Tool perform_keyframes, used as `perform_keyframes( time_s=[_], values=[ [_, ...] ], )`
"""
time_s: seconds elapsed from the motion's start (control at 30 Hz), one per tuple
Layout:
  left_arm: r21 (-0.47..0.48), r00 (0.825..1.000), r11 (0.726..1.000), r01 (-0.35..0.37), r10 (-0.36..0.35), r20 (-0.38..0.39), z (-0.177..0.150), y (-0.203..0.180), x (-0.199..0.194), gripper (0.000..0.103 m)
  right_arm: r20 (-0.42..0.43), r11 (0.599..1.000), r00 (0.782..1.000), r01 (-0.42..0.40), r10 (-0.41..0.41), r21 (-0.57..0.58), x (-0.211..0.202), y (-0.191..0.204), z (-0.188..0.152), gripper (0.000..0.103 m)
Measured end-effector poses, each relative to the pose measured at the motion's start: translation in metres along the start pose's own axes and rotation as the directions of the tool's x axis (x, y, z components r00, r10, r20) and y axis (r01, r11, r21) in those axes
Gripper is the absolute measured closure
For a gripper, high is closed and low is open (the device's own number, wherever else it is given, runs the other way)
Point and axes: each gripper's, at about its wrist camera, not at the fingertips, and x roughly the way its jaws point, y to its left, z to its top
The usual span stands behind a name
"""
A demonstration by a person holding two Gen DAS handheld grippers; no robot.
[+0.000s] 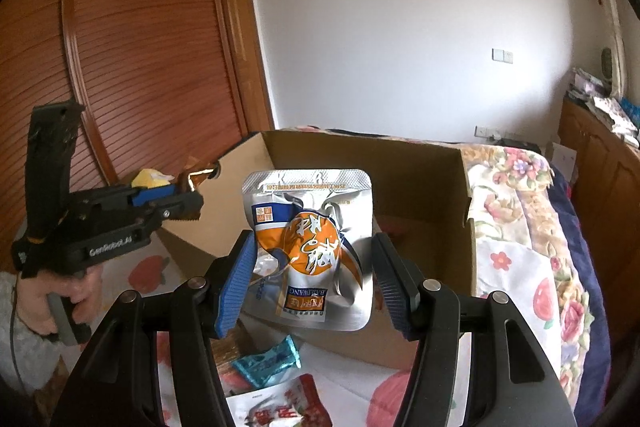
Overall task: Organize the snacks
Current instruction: 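Open both tools to drop the snacks into the box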
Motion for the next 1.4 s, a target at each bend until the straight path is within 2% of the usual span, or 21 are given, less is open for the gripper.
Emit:
perform_keyframes(
  time_s=[0.3,0.6,0.77,1.17,1.4],
  values=[
    [0.014,0.999,1.000,-0.007,0.008,-0.043,-0.006,-0.002,0.017,0.080,-0.020,0.999,1.000,0.008,-0.007,0.039,0.012,-0.010,-0.008,0.043],
    [-0.006,0.999,1.000,-0.012,0.012,-0.039,-0.008,0.004,0.016,0.068,-0.017,0.999,1.000,0.023,-0.022,0.030,0.018,-0.009,-0.010,0.043],
    [-0.015,1.000,1.000,-0.007,0.006,-0.027,-0.010,0.005,0.011,0.065,-0.015,0.999,1.000,0.026,-0.025,0.035,0.020,-0.011,-0.009,0.042],
    [0.014,1.000,1.000,0.005,-0.005,0.018,-0.011,-0.006,-0.010,0.064,-0.038,0.996,0.997,0.063,-0.061,0.066,0.043,-0.022,-0.001,0.042],
    [0.032,0.999,0.999,0.014,-0.016,0.044,-0.012,-0.014,-0.024,0.064,-0.044,0.995,0.997,0.073,-0.069,0.072,0.041,-0.025,-0.004,0.041]
  ],
)
